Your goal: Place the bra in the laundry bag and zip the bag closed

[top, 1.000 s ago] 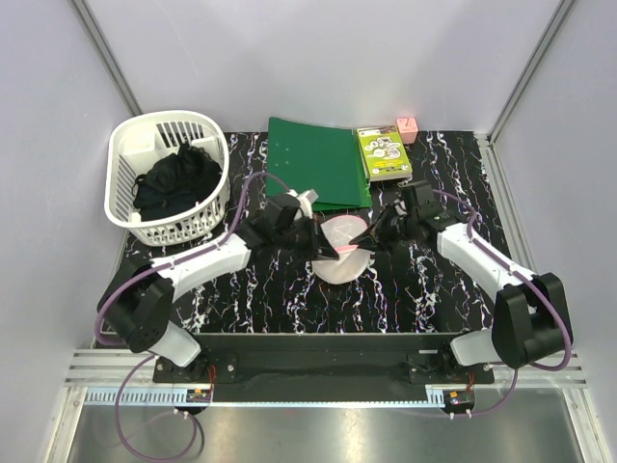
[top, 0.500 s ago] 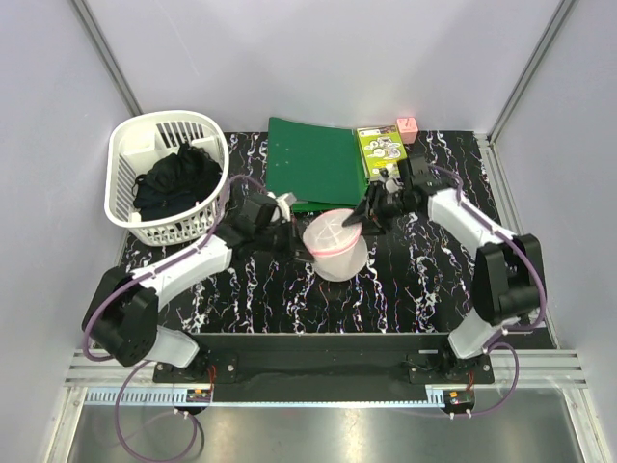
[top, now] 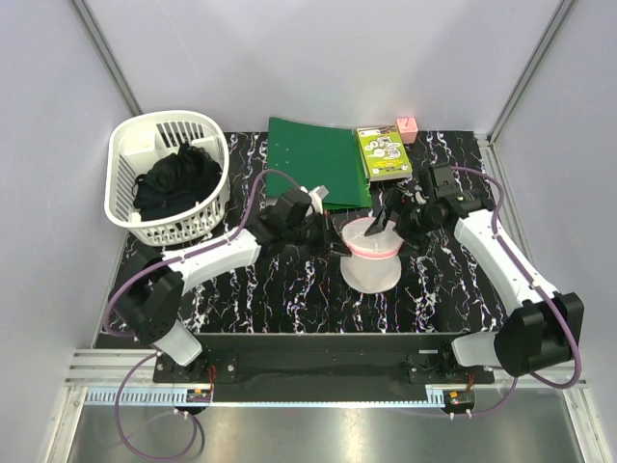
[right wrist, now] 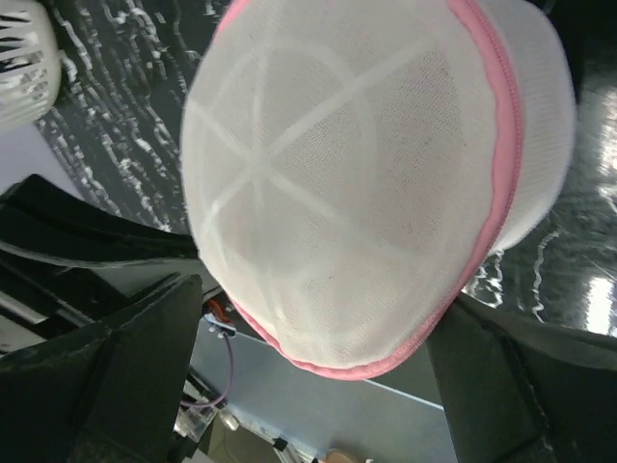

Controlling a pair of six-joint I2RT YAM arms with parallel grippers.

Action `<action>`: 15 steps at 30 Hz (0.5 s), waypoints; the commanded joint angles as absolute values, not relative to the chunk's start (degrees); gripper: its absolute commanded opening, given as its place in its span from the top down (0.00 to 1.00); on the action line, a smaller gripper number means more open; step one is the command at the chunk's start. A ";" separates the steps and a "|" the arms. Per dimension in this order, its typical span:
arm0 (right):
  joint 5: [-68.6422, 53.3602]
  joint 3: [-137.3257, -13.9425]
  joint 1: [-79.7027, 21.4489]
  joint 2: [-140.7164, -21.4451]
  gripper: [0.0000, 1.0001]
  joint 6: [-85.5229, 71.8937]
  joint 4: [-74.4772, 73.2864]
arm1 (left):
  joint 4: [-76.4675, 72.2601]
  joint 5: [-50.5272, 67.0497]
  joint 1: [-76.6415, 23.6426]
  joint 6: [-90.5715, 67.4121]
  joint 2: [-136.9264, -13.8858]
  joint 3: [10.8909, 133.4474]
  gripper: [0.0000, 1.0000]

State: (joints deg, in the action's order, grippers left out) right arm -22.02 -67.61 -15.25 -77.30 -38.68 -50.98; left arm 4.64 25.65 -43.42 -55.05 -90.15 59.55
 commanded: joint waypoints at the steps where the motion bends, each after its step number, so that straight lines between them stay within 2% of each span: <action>1: -7.79 -69.68 -14.85 -76.72 0.00 -33.09 -58.68 | 0.79 25.22 -44.38 -56.34 -89.83 62.40 1.00; 4: -0.55 -74.61 -14.33 -78.04 0.00 -27.01 -63.09 | 2.10 23.39 -44.21 -55.64 -87.20 61.53 1.00; 6: -1.66 -76.98 -14.41 -78.66 0.00 -25.58 -62.93 | 4.74 22.07 -43.86 -54.41 -85.35 60.82 1.00; 11: -13.08 -80.85 -14.68 -81.47 0.00 -28.73 -63.02 | 8.17 15.83 -40.52 -54.58 -75.61 55.56 1.00; 15: -28.86 -75.00 -15.03 -79.02 0.00 -41.10 -57.16 | 7.56 15.11 -40.08 -55.98 -73.74 53.35 1.00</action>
State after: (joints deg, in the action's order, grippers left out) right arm -13.85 -78.43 -14.61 -80.88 -31.20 -60.86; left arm 9.04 18.06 -40.53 -55.33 -76.71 54.87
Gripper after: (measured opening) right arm 0.994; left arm 0.023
